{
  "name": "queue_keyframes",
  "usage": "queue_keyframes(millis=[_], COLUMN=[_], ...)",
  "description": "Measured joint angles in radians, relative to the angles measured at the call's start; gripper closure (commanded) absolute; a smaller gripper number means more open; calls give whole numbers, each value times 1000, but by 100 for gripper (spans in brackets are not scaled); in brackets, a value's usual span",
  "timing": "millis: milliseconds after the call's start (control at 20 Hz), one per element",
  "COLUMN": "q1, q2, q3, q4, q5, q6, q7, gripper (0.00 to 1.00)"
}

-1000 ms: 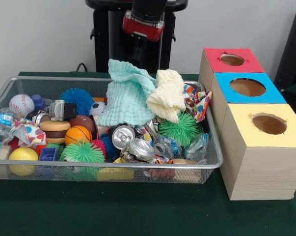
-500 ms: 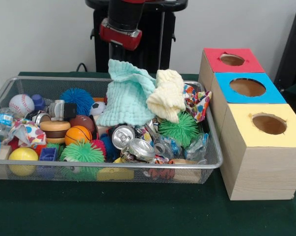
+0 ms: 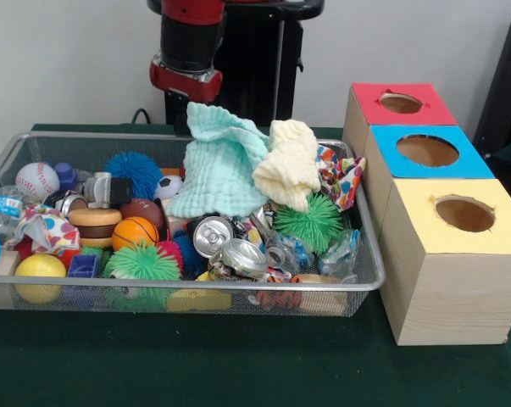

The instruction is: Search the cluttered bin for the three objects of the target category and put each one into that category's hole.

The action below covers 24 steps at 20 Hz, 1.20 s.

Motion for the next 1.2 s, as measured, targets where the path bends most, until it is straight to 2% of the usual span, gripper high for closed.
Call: queue_keyframes(millis=[350, 550, 900, 1200], q1=[43, 21, -130, -262], q2=[49, 83, 85, -24], q3=[-42, -48, -47, -13], q4=[-14, -14, -12, 23], q5=[48, 89, 104, 166], q6=[0, 0, 0, 43], q7=[0, 0, 0, -2], gripper=[100, 100, 100, 100])
